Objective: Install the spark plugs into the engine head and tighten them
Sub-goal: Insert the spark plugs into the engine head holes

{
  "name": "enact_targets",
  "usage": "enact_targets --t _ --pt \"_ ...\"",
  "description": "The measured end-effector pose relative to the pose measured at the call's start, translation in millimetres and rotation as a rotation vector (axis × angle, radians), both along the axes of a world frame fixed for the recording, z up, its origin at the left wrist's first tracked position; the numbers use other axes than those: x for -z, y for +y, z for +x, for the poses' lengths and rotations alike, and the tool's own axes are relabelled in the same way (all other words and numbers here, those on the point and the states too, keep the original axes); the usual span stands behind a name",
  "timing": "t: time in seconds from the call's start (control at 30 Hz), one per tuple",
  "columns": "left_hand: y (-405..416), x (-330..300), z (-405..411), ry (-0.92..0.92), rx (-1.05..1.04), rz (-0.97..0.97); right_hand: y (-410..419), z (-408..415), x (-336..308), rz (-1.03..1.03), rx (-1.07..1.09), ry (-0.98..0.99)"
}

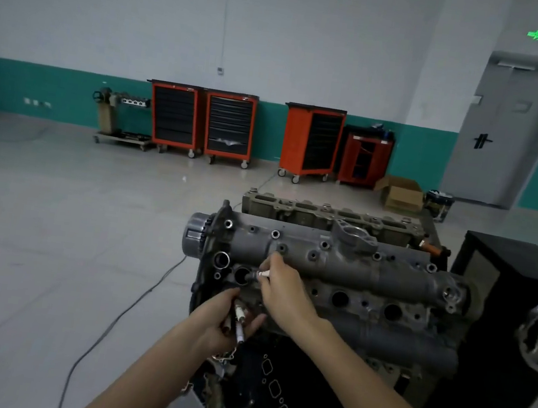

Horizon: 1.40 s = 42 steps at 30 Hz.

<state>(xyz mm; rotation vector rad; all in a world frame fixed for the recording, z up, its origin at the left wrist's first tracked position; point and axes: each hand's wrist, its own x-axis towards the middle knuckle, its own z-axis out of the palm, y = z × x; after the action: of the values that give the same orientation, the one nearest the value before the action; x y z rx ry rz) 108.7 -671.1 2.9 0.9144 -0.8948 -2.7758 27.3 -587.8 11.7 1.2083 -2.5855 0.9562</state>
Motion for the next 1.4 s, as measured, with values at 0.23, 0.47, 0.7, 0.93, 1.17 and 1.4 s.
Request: enact_targets --t 0.23,0.47,0.7,0.93,1.17,1.4 --pt "-22.0 5.7 8.2 -0.028 -0.049 0.121 -31.4 1.7 8.8 0.256 -0.047 0.491" --pt "-30.7 6.7 11.4 0.050 -0.014 0.228 -40.7 0.6 22.1 0.321 -0.044 0.484" --pt "-26.6 1.5 12.4 0.112 -0.025 0.237 -35.8 -4.4 26.5 0.135 -0.001 0.371" --pt "-27.0 1.7 13.1 0.115 -0.065 0.175 -33.6 -4.8 30.8 0.056 0.061 0.353" --pt "-23.1 2.0 11.5 0.105 -0.100 0.151 -37.2 -3.8 24.8 0.078 0.076 0.247" --pt "-20.7 0.7 13.6 0.110 -0.103 0.155 -38.7 -1.4 23.1 0.040 0.163 0.142"
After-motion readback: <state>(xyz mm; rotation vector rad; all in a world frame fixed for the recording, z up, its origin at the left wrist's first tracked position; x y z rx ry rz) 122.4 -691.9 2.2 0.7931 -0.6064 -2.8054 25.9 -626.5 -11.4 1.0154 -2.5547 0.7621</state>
